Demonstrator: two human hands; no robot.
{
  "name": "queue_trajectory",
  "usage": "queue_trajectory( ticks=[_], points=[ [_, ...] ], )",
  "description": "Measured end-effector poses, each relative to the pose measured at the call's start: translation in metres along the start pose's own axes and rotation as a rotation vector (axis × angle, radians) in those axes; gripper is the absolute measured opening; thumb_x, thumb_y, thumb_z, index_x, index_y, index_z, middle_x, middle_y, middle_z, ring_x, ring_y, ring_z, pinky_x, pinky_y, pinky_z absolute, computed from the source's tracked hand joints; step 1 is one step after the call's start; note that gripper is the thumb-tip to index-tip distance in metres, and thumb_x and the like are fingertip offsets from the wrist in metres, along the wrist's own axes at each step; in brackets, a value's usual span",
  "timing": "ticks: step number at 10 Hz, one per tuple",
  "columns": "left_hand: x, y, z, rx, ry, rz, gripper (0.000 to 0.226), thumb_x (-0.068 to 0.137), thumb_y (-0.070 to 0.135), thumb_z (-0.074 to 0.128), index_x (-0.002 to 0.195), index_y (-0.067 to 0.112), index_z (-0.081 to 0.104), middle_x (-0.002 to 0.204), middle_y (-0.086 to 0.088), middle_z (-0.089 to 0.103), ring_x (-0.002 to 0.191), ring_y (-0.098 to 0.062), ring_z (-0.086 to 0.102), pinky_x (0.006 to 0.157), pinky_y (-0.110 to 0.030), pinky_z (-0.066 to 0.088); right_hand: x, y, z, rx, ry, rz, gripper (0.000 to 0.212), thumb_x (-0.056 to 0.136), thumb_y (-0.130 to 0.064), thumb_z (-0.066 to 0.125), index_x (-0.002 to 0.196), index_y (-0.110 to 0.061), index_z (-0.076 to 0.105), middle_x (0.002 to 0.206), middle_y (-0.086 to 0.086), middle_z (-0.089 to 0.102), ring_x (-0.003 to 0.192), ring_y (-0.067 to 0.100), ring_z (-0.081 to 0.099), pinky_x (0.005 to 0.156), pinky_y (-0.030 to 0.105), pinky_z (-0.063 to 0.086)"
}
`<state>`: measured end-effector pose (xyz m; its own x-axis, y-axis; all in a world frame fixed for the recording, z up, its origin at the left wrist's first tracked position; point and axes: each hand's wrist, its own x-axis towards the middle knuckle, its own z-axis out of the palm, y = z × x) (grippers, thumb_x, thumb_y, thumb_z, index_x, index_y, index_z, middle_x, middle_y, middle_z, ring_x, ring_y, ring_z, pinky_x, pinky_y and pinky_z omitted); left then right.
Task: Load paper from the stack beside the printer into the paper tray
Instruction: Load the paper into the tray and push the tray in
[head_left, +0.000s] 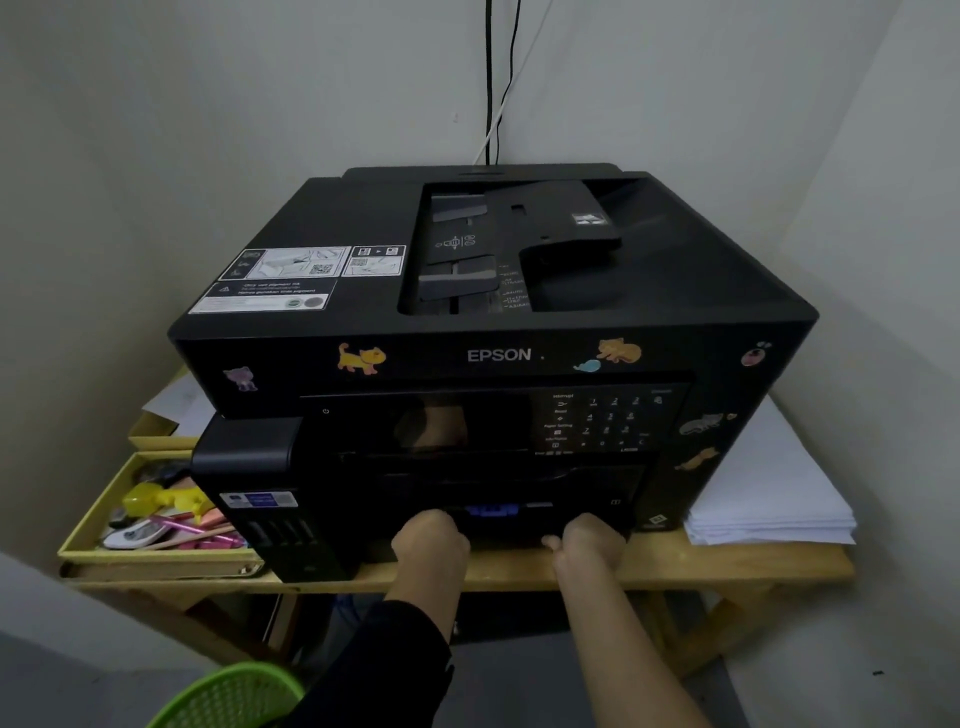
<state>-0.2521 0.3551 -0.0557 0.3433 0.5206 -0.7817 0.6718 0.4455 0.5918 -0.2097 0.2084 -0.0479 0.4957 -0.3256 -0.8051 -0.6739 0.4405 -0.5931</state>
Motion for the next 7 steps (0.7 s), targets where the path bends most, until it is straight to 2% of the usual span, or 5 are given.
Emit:
queue_trajectory(
  ticks=[2,3,4,5,7],
  points=[
    [-0.006,0.003,0.008,-0.315,-0.057,-0.023,0.048,0.099,0.014,0.032,0.139,0.037,0.019,0.133,-0.001,0.047,0.068,0.000,0.049,0.086,-0.021,0.052,0.017,0.004,0.002,0.090,0.073,-0.104,0.030,0.090,0.002,0.048,0.118,-0.004,0.054,0.094,0.013,0.059,0.066,0.024,0.059,0.066,0.038,0.059],
    [0.008,0.000,0.014,-0.237,0.075,-0.150,0.054,0.098,0.015,0.034,0.144,0.034,0.013,0.148,-0.003,0.034,0.112,-0.004,0.052,0.103,-0.020,0.041,0.019,0.003,0.003,0.076,0.103,-0.135,0.033,0.090,0.002,0.047,0.122,-0.004,0.053,0.114,0.019,0.060,0.072,0.027,0.060,0.065,0.041,0.060],
    [-0.004,-0.005,0.016,0.812,0.098,0.283,0.060,0.096,0.020,0.044,0.150,0.022,0.016,0.154,-0.005,0.020,0.140,-0.021,0.024,0.116,-0.028,0.017,0.018,0.004,0.002,0.072,0.106,-0.138,0.035,0.091,0.002,0.046,0.125,-0.005,0.051,0.119,0.020,0.058,0.073,0.028,0.060,0.065,0.043,0.060],
    [-0.007,0.002,0.015,0.074,0.164,0.024,0.051,0.099,0.027,0.039,0.148,0.023,0.023,0.148,-0.007,0.034,0.117,-0.016,0.050,0.105,-0.025,0.039,0.017,0.005,-0.002,0.066,0.067,-0.149,0.040,0.091,0.003,0.045,0.130,-0.006,0.047,0.123,0.019,0.056,0.089,0.035,0.064,0.069,0.041,0.060],
    [0.004,0.000,0.008,-0.452,-0.089,-0.054,0.045,0.091,0.020,0.056,0.131,0.003,0.048,0.086,-0.003,0.054,0.083,-0.021,0.058,0.073,-0.030,0.047,0.005,0.013,0.002,-0.091,-0.052,-0.105,0.068,0.083,-0.010,0.066,0.141,-0.001,0.032,0.115,0.018,0.059,0.104,0.033,0.058,0.091,0.042,0.051]
  ],
)
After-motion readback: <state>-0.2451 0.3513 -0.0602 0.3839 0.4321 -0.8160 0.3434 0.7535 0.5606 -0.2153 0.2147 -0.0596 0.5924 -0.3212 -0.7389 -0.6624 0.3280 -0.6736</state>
